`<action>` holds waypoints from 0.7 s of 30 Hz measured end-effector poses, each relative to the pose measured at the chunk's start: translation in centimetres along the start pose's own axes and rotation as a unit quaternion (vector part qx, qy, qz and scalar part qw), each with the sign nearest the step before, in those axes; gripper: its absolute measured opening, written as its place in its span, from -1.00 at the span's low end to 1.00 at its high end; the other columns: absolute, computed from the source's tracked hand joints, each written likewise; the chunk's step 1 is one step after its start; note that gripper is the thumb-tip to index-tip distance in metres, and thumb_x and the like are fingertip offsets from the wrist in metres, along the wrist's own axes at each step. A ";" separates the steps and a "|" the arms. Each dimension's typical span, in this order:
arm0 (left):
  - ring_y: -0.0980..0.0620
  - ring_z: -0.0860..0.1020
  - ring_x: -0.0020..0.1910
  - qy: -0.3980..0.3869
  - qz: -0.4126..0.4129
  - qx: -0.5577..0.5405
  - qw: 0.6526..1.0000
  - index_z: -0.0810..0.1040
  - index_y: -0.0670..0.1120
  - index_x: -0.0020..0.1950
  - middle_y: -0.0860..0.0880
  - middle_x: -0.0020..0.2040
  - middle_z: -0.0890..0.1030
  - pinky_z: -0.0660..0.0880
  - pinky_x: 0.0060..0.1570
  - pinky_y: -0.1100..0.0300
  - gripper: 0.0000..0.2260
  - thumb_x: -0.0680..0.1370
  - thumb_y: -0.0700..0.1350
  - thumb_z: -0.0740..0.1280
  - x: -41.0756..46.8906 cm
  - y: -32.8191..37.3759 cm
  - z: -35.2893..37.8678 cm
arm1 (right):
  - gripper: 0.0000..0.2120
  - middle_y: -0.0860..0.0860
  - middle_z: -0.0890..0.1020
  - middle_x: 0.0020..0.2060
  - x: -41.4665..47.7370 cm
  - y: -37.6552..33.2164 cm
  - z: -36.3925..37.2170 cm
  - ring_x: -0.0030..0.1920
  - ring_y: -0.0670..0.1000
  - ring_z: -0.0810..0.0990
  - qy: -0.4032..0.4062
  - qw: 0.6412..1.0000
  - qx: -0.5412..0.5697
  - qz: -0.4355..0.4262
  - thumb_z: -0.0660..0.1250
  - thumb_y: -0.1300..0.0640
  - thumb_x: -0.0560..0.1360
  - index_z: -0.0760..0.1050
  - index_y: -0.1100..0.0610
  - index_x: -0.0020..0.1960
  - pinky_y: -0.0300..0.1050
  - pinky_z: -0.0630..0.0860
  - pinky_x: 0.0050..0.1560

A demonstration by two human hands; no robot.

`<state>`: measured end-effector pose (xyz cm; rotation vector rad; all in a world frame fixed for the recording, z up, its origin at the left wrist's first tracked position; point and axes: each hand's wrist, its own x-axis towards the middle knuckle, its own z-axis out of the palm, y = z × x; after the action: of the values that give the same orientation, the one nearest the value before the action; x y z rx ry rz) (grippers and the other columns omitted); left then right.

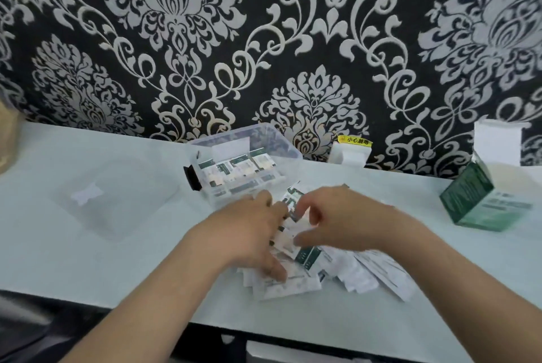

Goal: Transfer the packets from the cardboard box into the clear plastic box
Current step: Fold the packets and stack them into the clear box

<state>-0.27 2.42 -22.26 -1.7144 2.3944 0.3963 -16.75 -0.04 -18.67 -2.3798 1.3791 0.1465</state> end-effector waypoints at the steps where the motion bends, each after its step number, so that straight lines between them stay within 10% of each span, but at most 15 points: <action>1: -0.04 0.38 0.19 0.000 -0.008 0.006 1.000 0.22 0.09 0.39 0.02 0.20 0.34 0.46 0.15 -0.03 -0.16 0.24 0.30 0.51 0.0 0.0 0.3 | -0.56 -0.15 0.44 -0.13 -0.3 0.2 1.0 -0.10 -0.09 0.42 -0.003 1.000 -0.014 -0.003 0.45 -0.14 0.41 0.48 -0.05 0.23 -0.17 0.37 -0.09; 10: -0.06 0.47 0.10 0.013 -0.061 -0.073 0.995 0.11 0.12 0.40 -0.03 0.16 0.48 0.47 0.08 0.05 -0.16 0.29 0.16 0.55 -0.8 -1.0 0.8 | -0.67 -0.09 0.49 -0.13 -0.3 1.1 3.7 -0.09 -0.04 0.46 0.067 0.997 0.032 0.005 0.46 0.03 0.41 0.48 0.01 0.14 -0.10 0.46 -0.07; 16: 0.03 0.45 0.02 0.041 -0.077 -0.061 0.994 0.44 0.11 0.20 0.07 0.07 0.52 0.41 -0.08 0.18 -0.59 0.42 0.10 0.46 -1.5 -1.7 0.6 | -0.72 -0.21 0.46 -0.26 -0.5 2.1 3.8 -0.11 -0.05 0.47 0.102 0.992 0.044 0.063 0.45 -0.02 0.42 0.46 -0.05 0.06 -0.14 0.41 -0.14; 21: 0.05 0.40 0.20 0.109 -0.016 -0.036 0.993 0.46 0.10 0.26 0.10 0.14 0.44 0.40 0.13 0.15 -0.63 0.50 0.20 0.31 -2.3 -1.9 1.0 | -0.63 -0.11 0.50 -0.11 -0.5 2.5 3.6 -0.01 -0.02 0.49 0.103 0.990 0.025 0.092 0.43 -0.03 0.43 0.46 -0.03 0.20 -0.14 0.42 -0.06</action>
<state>2.25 4.19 -22.81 -1.9168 2.5242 0.3100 -18.76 0.68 -22.51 -2.2761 1.6755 -0.0878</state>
